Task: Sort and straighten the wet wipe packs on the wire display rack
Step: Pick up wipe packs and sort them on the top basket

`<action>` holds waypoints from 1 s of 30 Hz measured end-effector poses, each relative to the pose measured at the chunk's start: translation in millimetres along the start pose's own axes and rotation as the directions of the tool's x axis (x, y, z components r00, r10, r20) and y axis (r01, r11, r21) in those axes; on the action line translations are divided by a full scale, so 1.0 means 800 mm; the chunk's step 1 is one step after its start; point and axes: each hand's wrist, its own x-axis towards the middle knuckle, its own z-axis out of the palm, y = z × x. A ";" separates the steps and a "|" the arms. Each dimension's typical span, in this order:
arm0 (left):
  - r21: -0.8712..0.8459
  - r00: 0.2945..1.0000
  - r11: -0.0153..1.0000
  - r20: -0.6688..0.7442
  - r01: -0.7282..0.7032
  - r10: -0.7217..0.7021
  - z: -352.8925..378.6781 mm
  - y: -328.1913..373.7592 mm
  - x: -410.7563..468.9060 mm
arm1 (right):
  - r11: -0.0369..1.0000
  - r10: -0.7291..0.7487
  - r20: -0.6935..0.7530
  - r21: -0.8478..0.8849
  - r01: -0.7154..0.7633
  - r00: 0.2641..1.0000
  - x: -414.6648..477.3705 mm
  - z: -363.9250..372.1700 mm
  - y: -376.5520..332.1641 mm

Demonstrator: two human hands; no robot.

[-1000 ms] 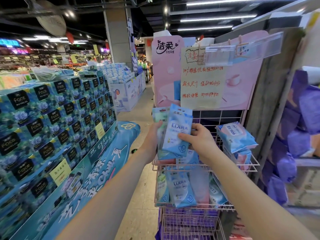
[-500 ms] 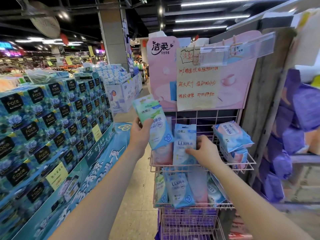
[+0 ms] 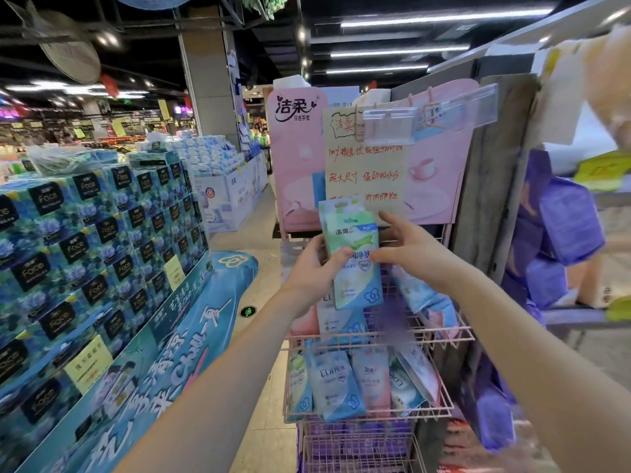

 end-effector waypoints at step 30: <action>0.040 0.983 0.999 -0.185 0.005 0.003 0.014 0.014 0.014 | 0.568 0.392 -0.025 -0.780 -0.263 0.920 -0.005 0.009 0.091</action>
